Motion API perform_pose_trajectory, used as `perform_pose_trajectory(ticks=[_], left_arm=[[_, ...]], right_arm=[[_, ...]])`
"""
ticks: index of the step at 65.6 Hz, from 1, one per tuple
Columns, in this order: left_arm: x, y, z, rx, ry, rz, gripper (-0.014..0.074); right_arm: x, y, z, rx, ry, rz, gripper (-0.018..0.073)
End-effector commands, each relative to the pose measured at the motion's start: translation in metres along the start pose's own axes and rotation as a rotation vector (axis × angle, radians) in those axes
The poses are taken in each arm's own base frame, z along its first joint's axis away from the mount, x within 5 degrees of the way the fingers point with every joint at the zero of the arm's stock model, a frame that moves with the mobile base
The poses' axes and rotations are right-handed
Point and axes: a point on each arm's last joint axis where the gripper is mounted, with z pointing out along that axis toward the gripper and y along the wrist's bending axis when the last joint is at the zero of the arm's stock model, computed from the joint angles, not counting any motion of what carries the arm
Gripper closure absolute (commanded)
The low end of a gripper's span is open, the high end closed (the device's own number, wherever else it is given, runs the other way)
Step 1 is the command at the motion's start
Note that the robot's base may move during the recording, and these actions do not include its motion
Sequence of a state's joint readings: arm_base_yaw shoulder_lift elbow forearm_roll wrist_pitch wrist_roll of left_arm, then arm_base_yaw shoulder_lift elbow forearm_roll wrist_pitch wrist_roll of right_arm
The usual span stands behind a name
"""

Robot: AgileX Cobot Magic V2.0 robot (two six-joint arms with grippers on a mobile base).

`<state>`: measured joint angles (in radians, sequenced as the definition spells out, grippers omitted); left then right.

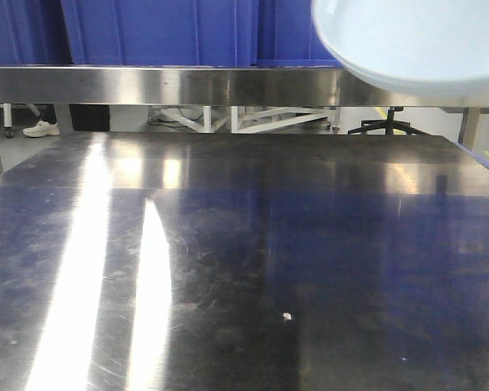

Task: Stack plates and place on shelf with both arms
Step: 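Grasp the stacked plates with the right gripper and lift them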

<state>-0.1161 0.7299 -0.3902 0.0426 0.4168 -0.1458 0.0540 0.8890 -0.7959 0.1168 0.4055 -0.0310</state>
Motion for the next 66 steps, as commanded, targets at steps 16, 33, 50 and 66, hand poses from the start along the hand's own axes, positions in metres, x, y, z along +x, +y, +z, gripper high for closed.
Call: perform_pose_trajectory(ticks=[16,33,50,66], left_arm=[[-0.015,-0.002,-0.005,0.013,-0.104,-0.011,0.0493],[-0.015,-0.002,-0.005,0.013,-0.104,-0.011,0.0493],[-0.015,-0.002,-0.005,0.013,-0.104,-0.011,0.0493],[-0.015,-0.002,-0.005,0.013,-0.104,-0.011,0.0493]], right_arm=[[0.026,-0.006,-0.056,0.036,-0.227,0.018,0.0503],[0.029,-0.005,-0.072,0.031,-0.283,0.014,0.0503],[0.029,-0.005,-0.072,0.031,-0.284,0.014,0.0503],[0.029,-0.005,-0.072,0.031,-0.285,0.014,0.0503]])
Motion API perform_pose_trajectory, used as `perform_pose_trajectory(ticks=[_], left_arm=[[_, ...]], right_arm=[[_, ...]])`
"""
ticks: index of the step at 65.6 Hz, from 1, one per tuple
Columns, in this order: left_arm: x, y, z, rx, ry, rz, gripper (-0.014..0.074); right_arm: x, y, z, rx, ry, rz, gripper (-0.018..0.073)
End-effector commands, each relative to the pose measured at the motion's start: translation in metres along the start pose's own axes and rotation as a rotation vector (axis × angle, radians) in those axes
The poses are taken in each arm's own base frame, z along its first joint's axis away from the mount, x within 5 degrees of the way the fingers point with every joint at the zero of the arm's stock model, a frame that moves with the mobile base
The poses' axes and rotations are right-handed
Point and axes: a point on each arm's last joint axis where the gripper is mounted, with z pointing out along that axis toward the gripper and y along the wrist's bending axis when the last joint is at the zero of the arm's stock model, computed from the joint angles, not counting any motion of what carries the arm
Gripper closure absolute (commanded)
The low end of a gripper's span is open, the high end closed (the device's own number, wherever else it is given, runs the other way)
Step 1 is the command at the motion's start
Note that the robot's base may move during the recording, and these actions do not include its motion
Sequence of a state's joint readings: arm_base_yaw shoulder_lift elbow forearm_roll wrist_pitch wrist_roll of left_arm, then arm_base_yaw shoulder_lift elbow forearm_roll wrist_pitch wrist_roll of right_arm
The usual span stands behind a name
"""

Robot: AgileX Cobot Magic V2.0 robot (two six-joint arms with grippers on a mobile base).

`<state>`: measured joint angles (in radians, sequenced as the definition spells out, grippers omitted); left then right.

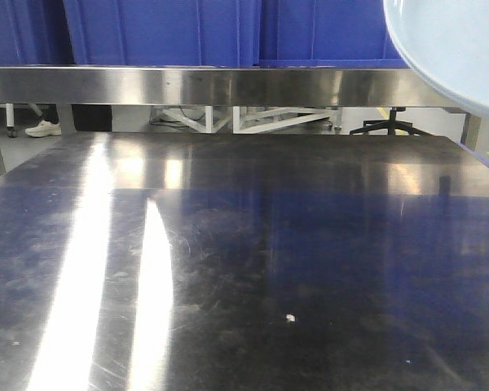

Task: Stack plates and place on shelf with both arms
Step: 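Grasp the stacked plates with the right gripper and lift them, then drive the base to the blue bin rack holding the plates in the right gripper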

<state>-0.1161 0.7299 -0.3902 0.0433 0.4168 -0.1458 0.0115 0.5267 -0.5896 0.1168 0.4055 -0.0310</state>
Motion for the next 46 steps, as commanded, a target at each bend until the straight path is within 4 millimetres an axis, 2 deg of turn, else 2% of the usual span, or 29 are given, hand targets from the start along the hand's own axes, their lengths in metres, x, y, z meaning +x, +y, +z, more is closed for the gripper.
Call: perform_pose_trajectory(ticks=[1,46], left_arm=[[-0.0152,-0.0016,-0.0049,0.014,-0.104,-0.012,0.0493],[-0.0152,-0.0016,-0.0049,0.014,-0.104,-0.012,0.0493]], right_arm=[[-0.0178,0.0002,-0.0041,0.003,-0.126,0.009,0.0503],[-0.0178,0.0002,-0.0041,0.003,-0.126,0.009,0.0503]])
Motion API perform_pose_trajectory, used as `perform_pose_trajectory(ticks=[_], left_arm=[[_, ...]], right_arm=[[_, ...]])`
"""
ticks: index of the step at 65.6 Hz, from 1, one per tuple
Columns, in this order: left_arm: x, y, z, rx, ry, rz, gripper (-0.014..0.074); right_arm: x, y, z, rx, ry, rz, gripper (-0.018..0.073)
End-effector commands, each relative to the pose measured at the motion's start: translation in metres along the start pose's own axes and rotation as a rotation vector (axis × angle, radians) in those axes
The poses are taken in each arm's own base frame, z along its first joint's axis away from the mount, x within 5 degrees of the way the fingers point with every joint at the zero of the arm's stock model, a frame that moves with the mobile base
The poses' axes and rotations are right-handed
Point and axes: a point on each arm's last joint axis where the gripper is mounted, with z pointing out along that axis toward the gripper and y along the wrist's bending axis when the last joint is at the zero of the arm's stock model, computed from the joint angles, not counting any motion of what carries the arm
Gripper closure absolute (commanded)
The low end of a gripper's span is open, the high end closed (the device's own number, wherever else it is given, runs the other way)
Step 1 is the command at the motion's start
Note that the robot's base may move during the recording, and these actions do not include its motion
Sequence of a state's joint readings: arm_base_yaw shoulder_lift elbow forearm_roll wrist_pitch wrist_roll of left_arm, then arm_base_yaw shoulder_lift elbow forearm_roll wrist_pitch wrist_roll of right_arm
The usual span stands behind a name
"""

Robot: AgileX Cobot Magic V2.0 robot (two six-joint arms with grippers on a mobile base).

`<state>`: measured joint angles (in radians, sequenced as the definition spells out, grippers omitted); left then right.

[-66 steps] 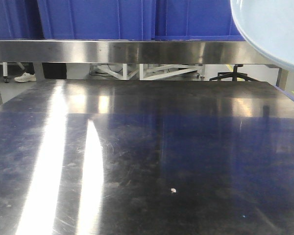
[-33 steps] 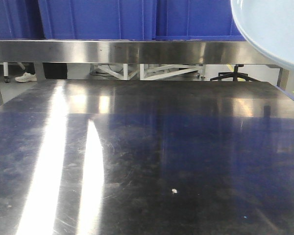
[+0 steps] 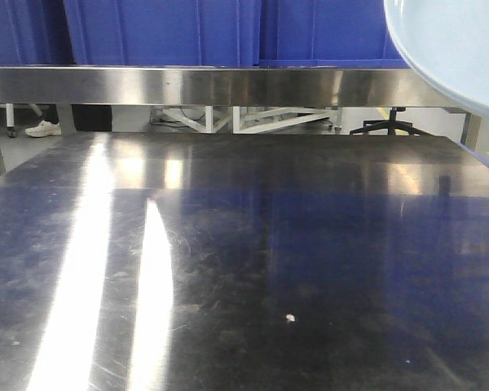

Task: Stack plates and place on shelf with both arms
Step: 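Drive the base to the blue bin rack holding the plates in the right gripper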

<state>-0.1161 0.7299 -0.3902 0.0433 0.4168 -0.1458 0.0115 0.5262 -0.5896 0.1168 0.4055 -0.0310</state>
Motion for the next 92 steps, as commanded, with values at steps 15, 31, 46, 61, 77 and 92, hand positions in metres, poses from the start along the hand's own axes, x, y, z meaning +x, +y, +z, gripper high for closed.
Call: perform_pose_trajectory(ticks=[15,31,46,61,77,92], left_arm=[[-0.0152,-0.0016,-0.0049,0.014,-0.104,-0.012,0.0493],[-0.0152,-0.0016,-0.0049,0.014,-0.104,-0.012,0.0493],[-0.0152,-0.0016,-0.0049,0.014,-0.104,-0.012,0.0493],[-0.0152,-0.0016,-0.0049,0.014,-0.104,-0.012,0.0493],[-0.0152,-0.0016,-0.0049,0.014,-0.104,-0.012,0.0493],[-0.0152,-0.0016,-0.0049,0.014,-0.104,-0.012,0.0493]], right_arm=[[-0.0178,0.0002,-0.0040,0.003,-0.125,0.009,0.0503],[-0.0178,0.0002,-0.0040,0.003,-0.125,0.009,0.0503],[-0.0178,0.0002,-0.0040,0.003,-0.125,0.009,0.0503],[-0.0178,0.0002,-0.0040,0.003,-0.125,0.009,0.0503],[-0.0178,0.0002,-0.0040,0.003,-0.125,0.009,0.0503],[-0.0178,0.0002,-0.0040,0.003,-0.125,0.009,0.0503]])
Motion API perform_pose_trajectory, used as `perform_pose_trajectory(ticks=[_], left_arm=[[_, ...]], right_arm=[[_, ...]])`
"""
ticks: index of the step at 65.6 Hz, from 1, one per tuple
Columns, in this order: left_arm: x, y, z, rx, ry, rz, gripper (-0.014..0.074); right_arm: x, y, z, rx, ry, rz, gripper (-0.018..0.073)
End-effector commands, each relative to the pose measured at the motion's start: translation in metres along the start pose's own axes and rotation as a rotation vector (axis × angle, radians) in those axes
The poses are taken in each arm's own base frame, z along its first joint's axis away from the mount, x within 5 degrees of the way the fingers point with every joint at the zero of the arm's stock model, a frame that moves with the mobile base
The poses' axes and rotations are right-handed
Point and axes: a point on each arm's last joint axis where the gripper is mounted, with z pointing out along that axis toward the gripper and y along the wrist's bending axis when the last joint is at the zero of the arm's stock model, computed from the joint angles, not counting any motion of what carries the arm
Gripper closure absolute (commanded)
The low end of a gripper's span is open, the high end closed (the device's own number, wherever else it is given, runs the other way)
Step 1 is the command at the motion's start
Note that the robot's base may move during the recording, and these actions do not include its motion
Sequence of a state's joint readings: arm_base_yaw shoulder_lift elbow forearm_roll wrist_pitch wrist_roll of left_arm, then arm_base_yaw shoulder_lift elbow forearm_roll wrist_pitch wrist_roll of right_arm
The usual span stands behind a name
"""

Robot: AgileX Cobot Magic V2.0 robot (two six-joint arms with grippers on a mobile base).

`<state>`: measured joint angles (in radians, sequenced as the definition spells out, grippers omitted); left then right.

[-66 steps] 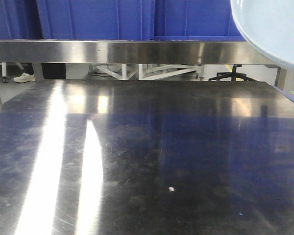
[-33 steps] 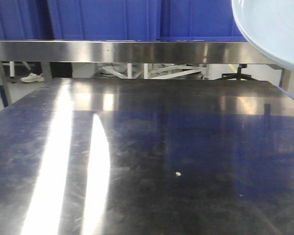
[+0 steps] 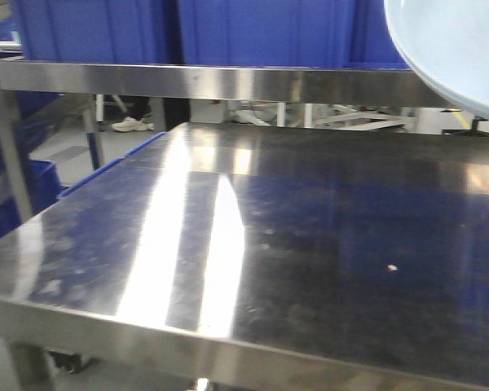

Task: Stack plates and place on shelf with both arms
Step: 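Drive the base to the blue bin rack holding the plates in the right gripper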

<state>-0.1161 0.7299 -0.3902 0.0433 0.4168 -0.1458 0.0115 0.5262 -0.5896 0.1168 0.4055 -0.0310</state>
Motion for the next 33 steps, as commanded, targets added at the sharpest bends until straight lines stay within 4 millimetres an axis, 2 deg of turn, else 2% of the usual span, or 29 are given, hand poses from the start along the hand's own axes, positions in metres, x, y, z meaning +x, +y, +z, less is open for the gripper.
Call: perform_pose_trajectory(ticks=[1,33], left_arm=[[-0.0152,-0.0016,-0.0049,0.014,-0.104,-0.012,0.0493],[-0.0152,-0.0016,-0.0049,0.014,-0.104,-0.012,0.0493]], right_arm=[[-0.0178,0.0002,-0.0040,0.003,-0.125,0.009,0.0503],[-0.0178,0.0002,-0.0040,0.003,-0.125,0.009,0.0503]])
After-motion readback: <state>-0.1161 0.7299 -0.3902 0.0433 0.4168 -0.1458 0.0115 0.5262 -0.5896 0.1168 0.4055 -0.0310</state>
